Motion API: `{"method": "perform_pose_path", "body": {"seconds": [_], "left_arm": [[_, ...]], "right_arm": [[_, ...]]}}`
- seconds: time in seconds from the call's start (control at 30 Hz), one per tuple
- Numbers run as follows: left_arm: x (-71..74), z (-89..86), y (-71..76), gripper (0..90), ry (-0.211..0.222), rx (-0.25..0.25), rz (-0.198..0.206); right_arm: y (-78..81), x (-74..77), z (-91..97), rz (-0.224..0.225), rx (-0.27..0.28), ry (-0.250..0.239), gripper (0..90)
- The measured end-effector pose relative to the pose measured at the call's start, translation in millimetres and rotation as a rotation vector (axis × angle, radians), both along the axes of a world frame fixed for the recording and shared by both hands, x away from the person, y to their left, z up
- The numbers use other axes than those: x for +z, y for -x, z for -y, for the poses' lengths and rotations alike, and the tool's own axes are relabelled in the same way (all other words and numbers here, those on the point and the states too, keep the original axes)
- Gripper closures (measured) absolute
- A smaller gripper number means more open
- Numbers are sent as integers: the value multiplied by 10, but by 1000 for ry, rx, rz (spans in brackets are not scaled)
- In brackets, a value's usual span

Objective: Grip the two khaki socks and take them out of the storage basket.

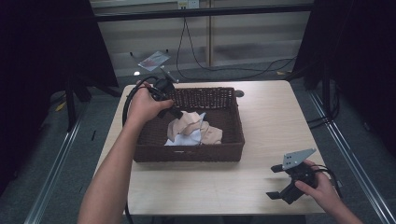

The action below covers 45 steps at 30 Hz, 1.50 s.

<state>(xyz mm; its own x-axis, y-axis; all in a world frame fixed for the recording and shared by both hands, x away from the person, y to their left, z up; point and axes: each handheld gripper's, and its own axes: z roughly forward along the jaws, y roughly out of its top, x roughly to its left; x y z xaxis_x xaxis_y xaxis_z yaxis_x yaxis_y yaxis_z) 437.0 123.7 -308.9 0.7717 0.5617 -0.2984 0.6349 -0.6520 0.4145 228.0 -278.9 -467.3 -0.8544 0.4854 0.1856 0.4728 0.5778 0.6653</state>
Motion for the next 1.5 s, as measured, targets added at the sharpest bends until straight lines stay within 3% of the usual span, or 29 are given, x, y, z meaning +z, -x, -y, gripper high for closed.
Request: {"method": "perform_pose_path", "body": {"seconds": [0.33, 0.7, 0.93, 1.03, 1.5], "left_arm": [[213, 84, 140, 889, 9, -58, -2], [322, 194, 328, 889, 30, -147, 2], [392, 252, 436, 889, 19, -202, 8], [403, 275, 481, 889, 24, -234, 10], [369, 386, 694, 888, 44, -297, 20]], "right_arm": [[2, 3, -2, 1, 0, -3, 25], [5, 7, -5, -1, -1, 0, 25], [3, 7, -8, 0, 5, -7, 25], [4, 9, -8, 1, 5, -7, 26], [7, 14, -13, 2, 4, 0, 26]]}}
